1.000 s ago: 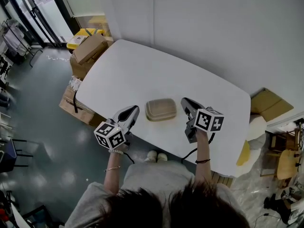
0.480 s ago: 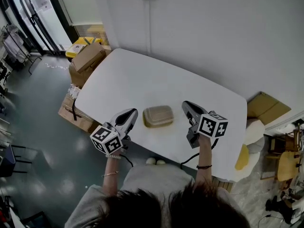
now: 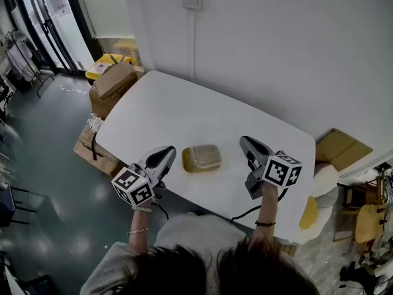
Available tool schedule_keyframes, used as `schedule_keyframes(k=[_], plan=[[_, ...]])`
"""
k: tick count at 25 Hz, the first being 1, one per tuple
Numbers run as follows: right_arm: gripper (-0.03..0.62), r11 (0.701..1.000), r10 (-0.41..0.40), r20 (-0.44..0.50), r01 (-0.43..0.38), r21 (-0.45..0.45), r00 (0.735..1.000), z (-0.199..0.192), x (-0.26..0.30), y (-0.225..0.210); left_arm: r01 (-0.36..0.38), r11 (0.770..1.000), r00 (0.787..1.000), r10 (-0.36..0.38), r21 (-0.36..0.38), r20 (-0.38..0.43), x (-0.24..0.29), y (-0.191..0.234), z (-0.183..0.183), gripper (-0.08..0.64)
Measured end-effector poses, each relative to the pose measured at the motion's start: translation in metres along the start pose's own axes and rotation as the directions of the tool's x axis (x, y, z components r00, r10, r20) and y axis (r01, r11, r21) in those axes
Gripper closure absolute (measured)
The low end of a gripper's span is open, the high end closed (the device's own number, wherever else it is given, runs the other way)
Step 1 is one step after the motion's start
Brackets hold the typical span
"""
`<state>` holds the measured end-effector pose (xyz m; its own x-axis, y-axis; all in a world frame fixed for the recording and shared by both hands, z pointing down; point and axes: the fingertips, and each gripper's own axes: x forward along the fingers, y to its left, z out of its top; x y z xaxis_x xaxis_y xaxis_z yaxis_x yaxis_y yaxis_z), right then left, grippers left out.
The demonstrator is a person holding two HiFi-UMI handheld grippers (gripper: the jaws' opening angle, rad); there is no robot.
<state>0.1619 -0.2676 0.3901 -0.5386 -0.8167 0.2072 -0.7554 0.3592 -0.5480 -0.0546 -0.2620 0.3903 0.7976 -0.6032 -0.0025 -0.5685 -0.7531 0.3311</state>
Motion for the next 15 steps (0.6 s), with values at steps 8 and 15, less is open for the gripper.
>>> schedule_keyframes(k=[8, 15], plan=[[0.56, 0.999, 0.042, 0.015, -0.042, -0.019, 0.999, 0.0073, -0.0063, 0.0069, 0.01, 0.999, 1.0, -0.01, 0.039, -0.005, -0.0004, -0.008, 0.0067, 0.569], [0.561, 0.998, 0.046, -0.002, -0.046, -0.041, 0.999, 0.0052, -0.0053, 0.0066, 0.0, 0.999, 1.0, 0.0, 0.042, 0.001, -0.0017, -0.0083, 0.0092, 0.569]])
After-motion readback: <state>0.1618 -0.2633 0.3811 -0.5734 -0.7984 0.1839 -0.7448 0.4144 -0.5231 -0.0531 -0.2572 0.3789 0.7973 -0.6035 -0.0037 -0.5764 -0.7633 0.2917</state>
